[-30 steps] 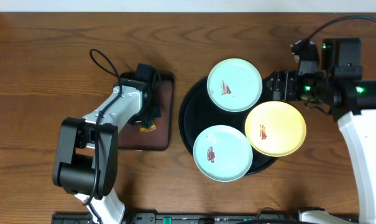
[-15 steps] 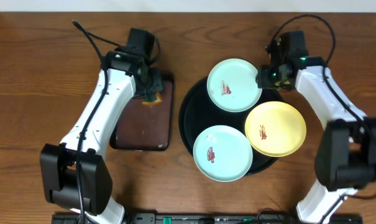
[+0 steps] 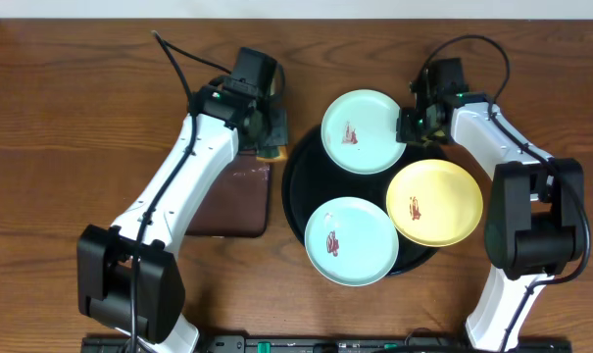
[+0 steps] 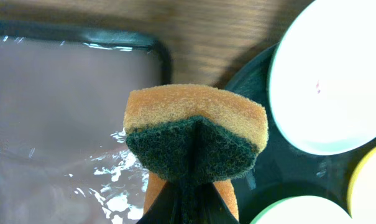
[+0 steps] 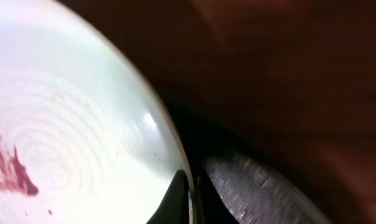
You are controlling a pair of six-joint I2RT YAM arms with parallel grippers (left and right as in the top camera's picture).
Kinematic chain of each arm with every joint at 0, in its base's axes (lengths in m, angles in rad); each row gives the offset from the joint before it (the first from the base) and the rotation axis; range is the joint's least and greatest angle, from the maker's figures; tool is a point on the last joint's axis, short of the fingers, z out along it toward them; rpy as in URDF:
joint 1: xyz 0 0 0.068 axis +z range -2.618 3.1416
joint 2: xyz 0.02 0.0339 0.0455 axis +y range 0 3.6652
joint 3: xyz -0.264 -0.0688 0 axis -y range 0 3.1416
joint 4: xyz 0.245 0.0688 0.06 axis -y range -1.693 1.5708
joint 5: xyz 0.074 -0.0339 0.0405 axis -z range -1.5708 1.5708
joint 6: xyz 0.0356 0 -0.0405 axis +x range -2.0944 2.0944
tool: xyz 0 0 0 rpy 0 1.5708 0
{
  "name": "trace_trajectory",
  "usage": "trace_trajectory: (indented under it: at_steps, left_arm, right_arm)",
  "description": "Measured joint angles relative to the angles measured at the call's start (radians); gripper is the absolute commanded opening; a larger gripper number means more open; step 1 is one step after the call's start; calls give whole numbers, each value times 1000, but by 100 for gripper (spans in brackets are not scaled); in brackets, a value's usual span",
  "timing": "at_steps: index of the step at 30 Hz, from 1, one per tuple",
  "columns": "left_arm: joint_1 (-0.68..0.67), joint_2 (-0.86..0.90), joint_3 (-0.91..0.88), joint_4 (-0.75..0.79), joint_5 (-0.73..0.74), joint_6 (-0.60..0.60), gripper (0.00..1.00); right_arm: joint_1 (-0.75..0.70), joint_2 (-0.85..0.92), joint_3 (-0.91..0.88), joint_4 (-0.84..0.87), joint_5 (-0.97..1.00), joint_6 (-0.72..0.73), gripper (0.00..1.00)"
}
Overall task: Clean dirty plates on tray and stack at the side
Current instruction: 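Grip the top green plate rim with right gripper, bring sponge over, then scrub the green plate's sauce with the sponge in the left gripper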
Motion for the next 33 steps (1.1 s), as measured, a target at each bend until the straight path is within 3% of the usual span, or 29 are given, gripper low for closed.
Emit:
trace_trajectory:
  at_steps: [7,14,23,33]
  left_arm:
    - [-68,0,0,88,3,-31,7]
    - [-155,61,0,185,7,-75,7]
    - [-223,265,0,402,128,-203,7]
    - [-233,362,0,497,194,-297,7]
  right_arm:
    - [47,0,3,-92,-6,104,1]
    - [81,0,5,-137,37,104,1]
    - [81,0,8,-173,75,16,1]
    - [81,0,9,-182,87,-52,1]
